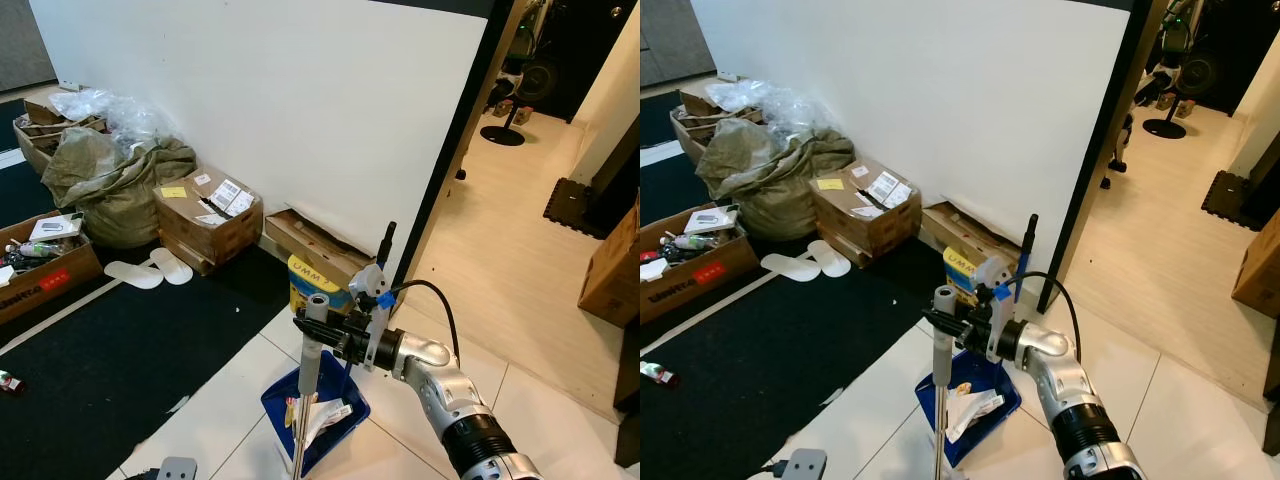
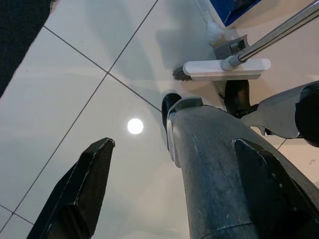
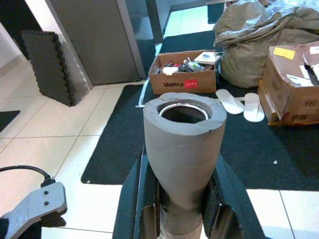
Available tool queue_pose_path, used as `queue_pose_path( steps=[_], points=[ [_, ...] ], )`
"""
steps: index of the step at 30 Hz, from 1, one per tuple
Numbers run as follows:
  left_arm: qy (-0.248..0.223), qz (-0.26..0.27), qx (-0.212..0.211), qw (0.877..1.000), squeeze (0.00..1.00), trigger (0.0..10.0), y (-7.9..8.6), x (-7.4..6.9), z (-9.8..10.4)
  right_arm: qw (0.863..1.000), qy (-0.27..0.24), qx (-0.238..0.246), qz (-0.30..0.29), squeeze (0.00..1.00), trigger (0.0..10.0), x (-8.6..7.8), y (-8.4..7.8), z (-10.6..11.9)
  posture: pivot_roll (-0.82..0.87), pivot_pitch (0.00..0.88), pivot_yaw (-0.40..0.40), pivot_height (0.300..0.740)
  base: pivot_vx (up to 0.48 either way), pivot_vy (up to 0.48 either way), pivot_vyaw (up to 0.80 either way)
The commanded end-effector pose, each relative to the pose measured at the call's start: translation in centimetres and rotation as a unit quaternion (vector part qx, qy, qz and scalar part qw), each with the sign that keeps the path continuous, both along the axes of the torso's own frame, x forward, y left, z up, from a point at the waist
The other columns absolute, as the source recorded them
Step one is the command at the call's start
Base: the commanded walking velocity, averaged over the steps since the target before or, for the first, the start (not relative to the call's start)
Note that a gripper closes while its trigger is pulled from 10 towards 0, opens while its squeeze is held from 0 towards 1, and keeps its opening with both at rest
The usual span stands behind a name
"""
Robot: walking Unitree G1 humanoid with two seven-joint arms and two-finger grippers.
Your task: Sweep floor
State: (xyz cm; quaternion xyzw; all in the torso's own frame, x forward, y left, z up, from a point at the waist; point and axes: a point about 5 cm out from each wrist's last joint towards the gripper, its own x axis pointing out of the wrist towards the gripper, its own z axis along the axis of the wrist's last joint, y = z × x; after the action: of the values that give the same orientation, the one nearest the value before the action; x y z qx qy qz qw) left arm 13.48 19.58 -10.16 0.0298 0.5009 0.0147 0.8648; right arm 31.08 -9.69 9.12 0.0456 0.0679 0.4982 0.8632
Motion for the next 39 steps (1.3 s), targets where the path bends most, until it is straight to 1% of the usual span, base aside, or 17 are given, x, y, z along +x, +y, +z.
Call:
queue_pose_path(
  steps=[1, 26, 28, 29, 30, 31, 32, 33, 34, 35, 36, 37, 38, 39],
  points=[
    [0.015, -0.004, 0.005, 1.000, 0.00, 10.0, 0.2, -0.5, -0.2, 1.000, -0.009, 0.009, -0.007, 0.00, 10.0, 0.4, 0.0, 0.4, -0.03, 0.000, -0.072, 0.740, -0.274, 0.000, 0.00],
    [0.017, -0.001, 0.003, 1.000, 0.00, 10.0, 0.2, -0.7, -0.3, 1.000, -0.017, 0.004, -0.026, 0.00, 10.0, 0.7, -0.2, 0.5, -0.03, 0.000, -0.072, 0.740, -0.265, 0.000, 0.00],
    [0.016, -0.003, 0.006, 1.000, 0.00, 10.0, 0.2, -0.7, -0.2, 0.999, -0.020, -0.004, -0.033, 0.00, 10.0, 0.8, -0.3, 0.4, -0.03, 0.000, -0.073, 0.740, 0.000, 0.000, 0.00],
    [0.015, -0.005, 0.009, 1.000, 0.00, 10.0, 0.2, -0.7, -0.2, 0.999, -0.024, -0.015, -0.043, 0.00, 10.0, 0.9, -0.3, 0.2, -0.03, 0.000, -0.075, 0.740, 0.000, 0.000, 0.00],
    [0.015, -0.005, 0.009, 1.000, 0.00, 10.0, 0.2, -0.7, -0.2, 0.999, -0.024, -0.015, -0.043, 0.00, 10.0, 0.9, -0.3, 0.2, -0.03, 0.000, -0.075, 0.740, 0.000, 0.000, 0.00],
    [0.015, -0.006, 0.012, 1.000, 0.00, 10.0, 0.3, -0.8, -0.2, 0.997, -0.029, -0.028, -0.066, 0.00, 10.0, 1.2, -0.5, 0.1, -0.03, 0.000, -0.076, 0.740, 0.000, 0.000, 0.00],
    [0.015, -0.011, 0.018, 1.000, 0.00, 10.0, 0.4, -0.9, -0.2, 0.995, -0.043, -0.030, -0.086, 0.00, 10.0, 1.5, -0.5, 0.3, -0.03, 0.000, -0.077, 0.740, 0.000, 0.000, 0.00],
    [0.015, -0.014, 0.021, 1.000, 0.00, 10.0, 0.4, -0.9, -0.3, 0.993, -0.053, -0.029, -0.099, 0.00, 10.0, 1.6, -0.6, 0.4, -0.03, 0.000, -0.077, 0.740, 0.000, 0.000, 0.00],
    [0.015, -0.014, 0.021, 1.000, 0.00, 10.0, 0.4, -0.9, -0.3, 0.993, -0.053, -0.029, -0.099, 0.00, 10.0, 1.6, -0.6, 0.4, -0.03, 0.000, -0.077, 0.740, 0.000, 0.000, 0.00],
    [0.015, -0.016, 0.023, 0.999, 0.00, 10.0, 0.5, -1.0, -0.3, 0.993, -0.057, -0.018, -0.102, 0.00, 10.0, 1.7, -0.6, 0.7, -0.03, 0.000, -0.078, 0.740, 0.000, 0.000, 0.00],
    [0.015, -0.016, 0.023, 0.999, 0.00, 10.0, 0.5, -1.0, -0.3, 0.993, -0.057, -0.018, -0.102, 0.00, 10.0, 1.7, -0.6, 0.7, -0.03, 0.000, -0.078, 0.740, 0.000, 0.000, 0.00],
    [0.015, -0.016, 0.024, 0.999, 0.00, 10.0, 0.5, -1.1, -0.3, 0.994, -0.055, 0.013, -0.097, 0.00, 10.0, 1.7, -0.5, 1.1, -0.03, 0.018, -0.079, 0.740, 0.000, 0.000, 0.00],
    [0.015, -0.016, 0.024, 0.999, 0.00, 10.0, 0.5, -1.1, -0.3, 0.994, -0.055, 0.013, -0.097, 0.00, 10.0, 1.7, -0.5, 1.1, -0.03, 0.018, -0.079, 0.740, 0.000, 0.000, 0.00],
    [0.016, -0.016, 0.024, 0.999, 0.00, 10.0, 0.5, -1.4, -0.3, 0.994, -0.058, 0.033, -0.087, 0.00, 10.0, 1.6, -0.4, 1.4, -0.03, 0.034, -0.079, 0.740, 0.000, 0.000, 0.00]
  ],
)
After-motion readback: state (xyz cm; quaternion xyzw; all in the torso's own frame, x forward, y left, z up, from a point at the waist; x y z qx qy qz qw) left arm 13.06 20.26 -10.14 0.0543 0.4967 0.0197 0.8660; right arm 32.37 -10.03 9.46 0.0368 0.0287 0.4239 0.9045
